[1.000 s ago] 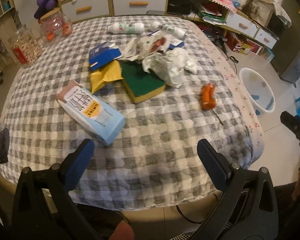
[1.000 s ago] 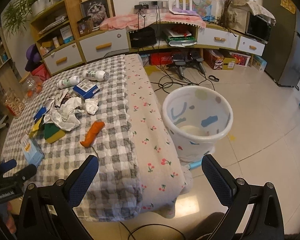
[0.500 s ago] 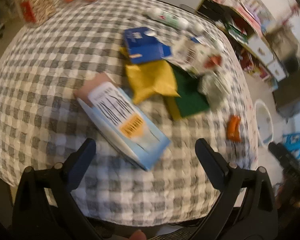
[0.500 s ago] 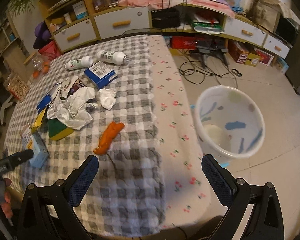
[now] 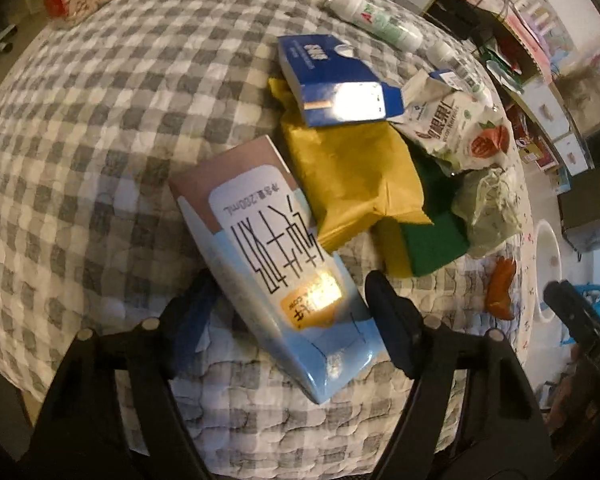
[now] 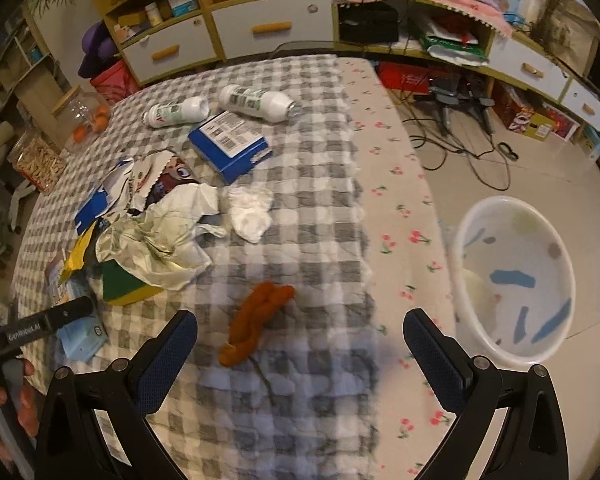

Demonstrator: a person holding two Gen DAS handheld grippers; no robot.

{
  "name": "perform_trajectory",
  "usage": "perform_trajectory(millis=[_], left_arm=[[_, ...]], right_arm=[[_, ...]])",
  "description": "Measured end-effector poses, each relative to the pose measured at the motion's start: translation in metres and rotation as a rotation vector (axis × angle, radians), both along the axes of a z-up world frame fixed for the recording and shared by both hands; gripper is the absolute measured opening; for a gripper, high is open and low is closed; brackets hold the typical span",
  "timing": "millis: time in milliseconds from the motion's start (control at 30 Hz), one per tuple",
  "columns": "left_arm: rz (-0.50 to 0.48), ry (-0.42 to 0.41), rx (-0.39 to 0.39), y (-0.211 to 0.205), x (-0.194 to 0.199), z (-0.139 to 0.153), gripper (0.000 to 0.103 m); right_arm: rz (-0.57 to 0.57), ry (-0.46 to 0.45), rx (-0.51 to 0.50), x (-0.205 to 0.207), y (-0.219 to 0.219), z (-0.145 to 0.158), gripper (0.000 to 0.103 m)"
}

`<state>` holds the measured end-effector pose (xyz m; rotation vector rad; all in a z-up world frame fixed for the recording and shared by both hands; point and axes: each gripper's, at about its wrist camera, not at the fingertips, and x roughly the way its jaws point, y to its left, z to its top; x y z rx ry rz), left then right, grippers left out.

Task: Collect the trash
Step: 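Lower the left tool onto the white-blue milk carton and close it, then grasp the crumpled grey cloth with the right tool while the left tool lifts the carton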

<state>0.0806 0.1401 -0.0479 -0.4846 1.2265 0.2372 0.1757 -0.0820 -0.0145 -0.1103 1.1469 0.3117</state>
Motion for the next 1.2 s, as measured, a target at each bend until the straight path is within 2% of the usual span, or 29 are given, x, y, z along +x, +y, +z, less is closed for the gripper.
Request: perform_trajectory(millis=[300, 600, 633, 700, 733, 800, 900, 1000, 1200], left_arm=[[-0.027, -0.075, -0.028, 0.015, -0.012, 0.020, 0.068], [-0.050, -0.126, 0.065, 0.029, -0.026, 0.038, 0.068], [-0.050, -0.126, 0.061, 0.030, -0.026, 0.037, 0.068], [-0.050, -0.126, 0.059, 0.032, -0.025, 0.036, 0.068], [-0.049, -0.127, 0.059, 0.031, -0.025, 0.036, 0.068], [-0.048, -0.126, 0.055, 0.032, -0.024, 0.035, 0.068], [-0.051, -0.128, 0.053, 0.032, -0.024, 0.036, 0.068], [-0.061, -0.134, 0.052, 0.029, -0.026, 0.040, 0.068], [-0.083, -0.144, 0.049, 0.015, -0.015, 0.045, 0.066]], right_arm=[[0.066, 0.022, 0.062, 0.008, 0.045, -0.007, 0.103], [0.138, 0.075, 0.084, 0.021, 0.091, -0.032, 0.100], [0.139, 0.072, 0.089, 0.022, 0.091, -0.033, 0.098], [0.143, 0.069, 0.093, 0.023, 0.095, -0.034, 0.084], [0.143, 0.069, 0.095, 0.024, 0.097, -0.034, 0.081], [0.141, 0.071, 0.108, 0.025, 0.098, -0.034, 0.064], [0.149, 0.073, 0.129, 0.026, 0.099, -0.032, 0.045], [0.163, 0.060, 0.134, 0.024, 0.098, -0.027, 0.037], [0.175, 0.037, 0.170, 0.013, 0.085, -0.007, 0.033]])
